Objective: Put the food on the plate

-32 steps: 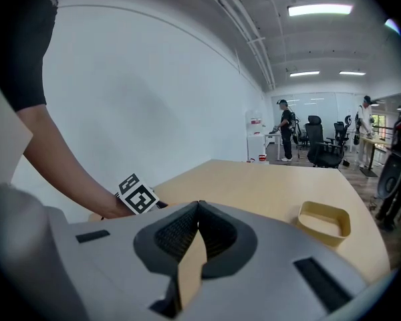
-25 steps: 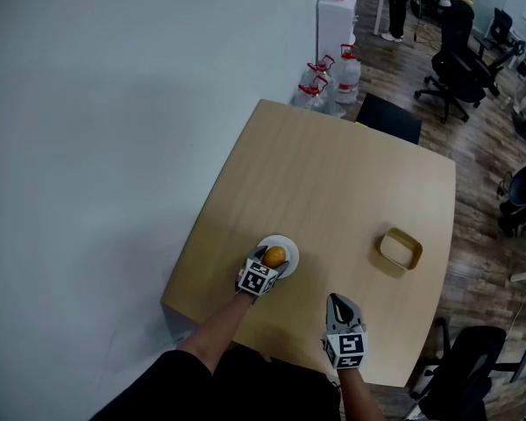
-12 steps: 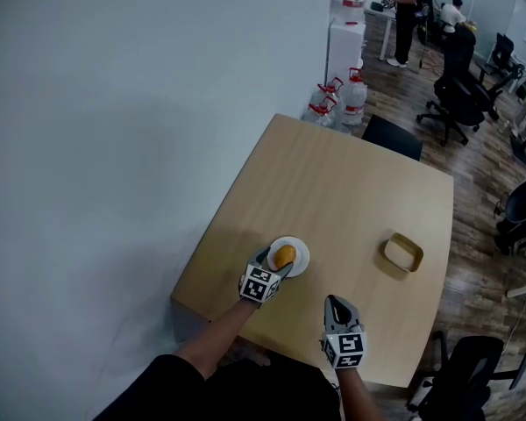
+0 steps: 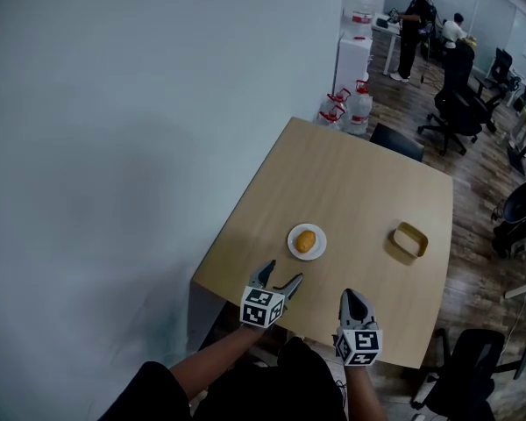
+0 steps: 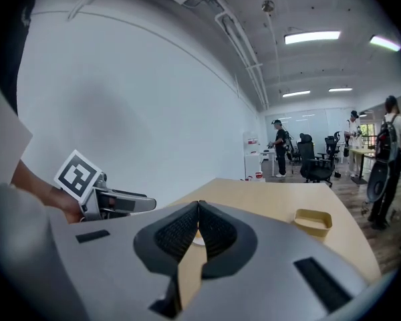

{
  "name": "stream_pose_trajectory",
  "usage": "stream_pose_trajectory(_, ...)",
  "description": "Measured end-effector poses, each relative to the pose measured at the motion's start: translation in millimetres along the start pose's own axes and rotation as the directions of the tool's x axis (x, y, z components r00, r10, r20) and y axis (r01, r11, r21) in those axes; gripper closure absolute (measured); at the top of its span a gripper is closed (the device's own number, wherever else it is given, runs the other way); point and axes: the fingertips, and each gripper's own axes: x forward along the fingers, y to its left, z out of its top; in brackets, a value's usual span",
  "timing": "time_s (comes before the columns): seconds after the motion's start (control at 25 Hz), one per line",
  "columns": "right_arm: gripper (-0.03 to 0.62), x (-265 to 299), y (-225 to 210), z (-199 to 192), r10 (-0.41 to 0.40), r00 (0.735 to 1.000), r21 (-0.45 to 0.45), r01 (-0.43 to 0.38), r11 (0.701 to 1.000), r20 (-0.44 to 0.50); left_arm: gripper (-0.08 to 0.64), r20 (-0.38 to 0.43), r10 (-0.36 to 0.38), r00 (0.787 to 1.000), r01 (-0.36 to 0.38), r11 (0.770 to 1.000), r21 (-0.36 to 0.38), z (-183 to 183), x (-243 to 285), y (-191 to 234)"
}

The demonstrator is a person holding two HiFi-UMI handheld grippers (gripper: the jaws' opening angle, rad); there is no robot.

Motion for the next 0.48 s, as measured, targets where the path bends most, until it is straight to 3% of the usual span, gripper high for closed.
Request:
stream_pose_trajectory(0.2, 0.532, -49.6, 42.8, 18.8, -0.007, 0.999, -0.004, 0.007, 1.0, 0.051, 0.229, 0.174, 0.033, 0.984, -0.026, 0.999, -0.042, 25.8, -102.0, -21.1)
stream_pose_trajectory(0.48, 0.532, -97.1, 61.7, 8.7, -0.055, 0.995, -0.025, 0.058, 0.998, 0.085, 0.259, 0.29, -0.008, 0.957, 0.01, 1.0, -0.007, 13.8, -188.8, -14.8)
